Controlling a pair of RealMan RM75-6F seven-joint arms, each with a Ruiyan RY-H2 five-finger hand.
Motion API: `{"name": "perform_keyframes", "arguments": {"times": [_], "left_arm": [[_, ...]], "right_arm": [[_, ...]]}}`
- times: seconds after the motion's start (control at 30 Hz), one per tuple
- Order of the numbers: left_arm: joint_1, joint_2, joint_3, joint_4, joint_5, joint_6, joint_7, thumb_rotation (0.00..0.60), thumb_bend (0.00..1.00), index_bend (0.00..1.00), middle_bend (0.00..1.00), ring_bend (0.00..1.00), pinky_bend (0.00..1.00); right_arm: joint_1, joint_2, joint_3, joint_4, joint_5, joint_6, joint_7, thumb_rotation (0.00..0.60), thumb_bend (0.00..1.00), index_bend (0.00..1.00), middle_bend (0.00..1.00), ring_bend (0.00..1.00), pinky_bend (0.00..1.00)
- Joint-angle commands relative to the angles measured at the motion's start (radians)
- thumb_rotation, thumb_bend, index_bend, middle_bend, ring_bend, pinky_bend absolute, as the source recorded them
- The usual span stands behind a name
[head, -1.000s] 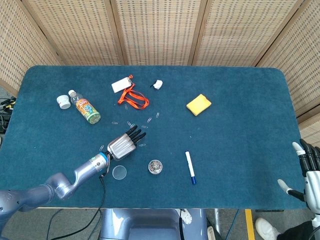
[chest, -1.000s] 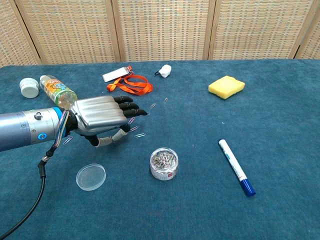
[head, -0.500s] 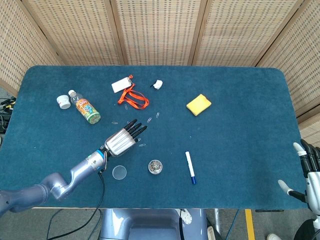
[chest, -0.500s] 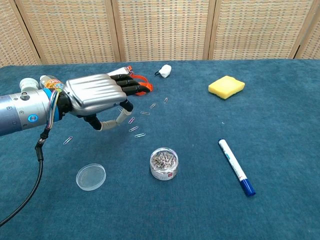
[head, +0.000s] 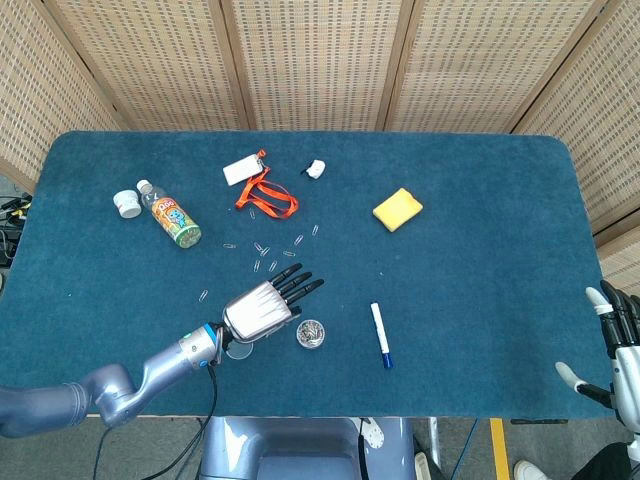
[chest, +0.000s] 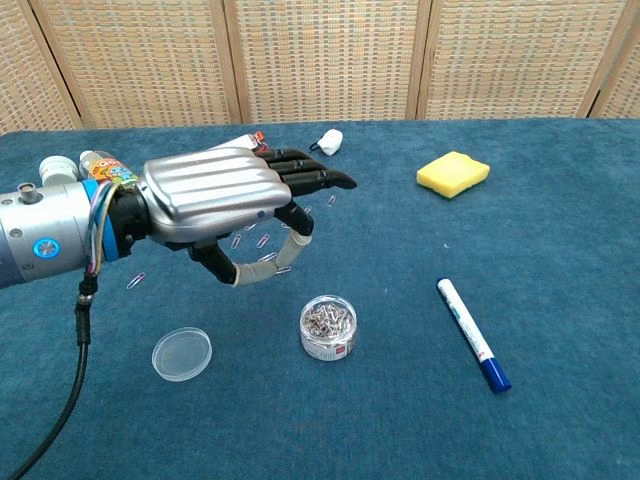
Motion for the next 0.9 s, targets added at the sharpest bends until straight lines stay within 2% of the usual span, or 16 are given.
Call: {"name": "perform_keyframes", "arguments": {"times": [0.03, 0.43, 0.53, 0.67, 0.83, 0.9], "left_arm": [[-0.01, -0.025, 0.002, 0.008, -0.006, -0.023, 0.022, 0.6, 0.43, 0.61, 0.0, 0.0, 0.0], [-0.024, -0.088, -0.015, 0.044, -0.053, -0.068, 0.077, 0.6, 0.43, 0.61, 0.0, 0.0, 0.0], [-0.03, -0.105, -0.019, 0.055, -0.06, -0.078, 0.072, 0.6, 0.43, 0.57, 0.0, 0.0, 0.0], [-0.036, -0.116, -0.016, 0.065, -0.06, -0.084, 0.061, 0.6, 0.38, 0.41, 0.0, 0.0, 0.0], [-0.04, -0.117, -0.014, 0.069, -0.057, -0.085, 0.052, 0.6, 0.28, 0.08, 0.0, 0.0, 0.0], [-0.041, -0.114, -0.012, 0.068, -0.055, -0.083, 0.049, 0.6, 0.24, 0.01, 0.0, 0.0, 0.0]], "right_arm": [[0.0, 0.001, 0.001, 0.001, 0.003, 0.0, 0.004, 0.6, 0.0, 0.0, 0.0, 0.0, 0.0], [0.001, 0.007, 0.002, 0.012, 0.009, -0.005, 0.027, 0.6, 0.0, 0.0, 0.0, 0.0, 0.0], [0.0, 0.008, 0.001, 0.011, 0.006, -0.003, 0.029, 0.6, 0.0, 0.0, 0.0, 0.0, 0.0], [0.0, 0.007, 0.001, 0.013, 0.007, -0.003, 0.029, 0.6, 0.0, 0.0, 0.0, 0.0, 0.0], [0.002, 0.005, 0.002, 0.014, 0.01, -0.009, 0.023, 0.6, 0.0, 0.0, 0.0, 0.0, 0.0], [0.003, 0.004, 0.002, 0.014, 0.009, -0.008, 0.021, 0.6, 0.0, 0.0, 0.0, 0.0, 0.0]]}}
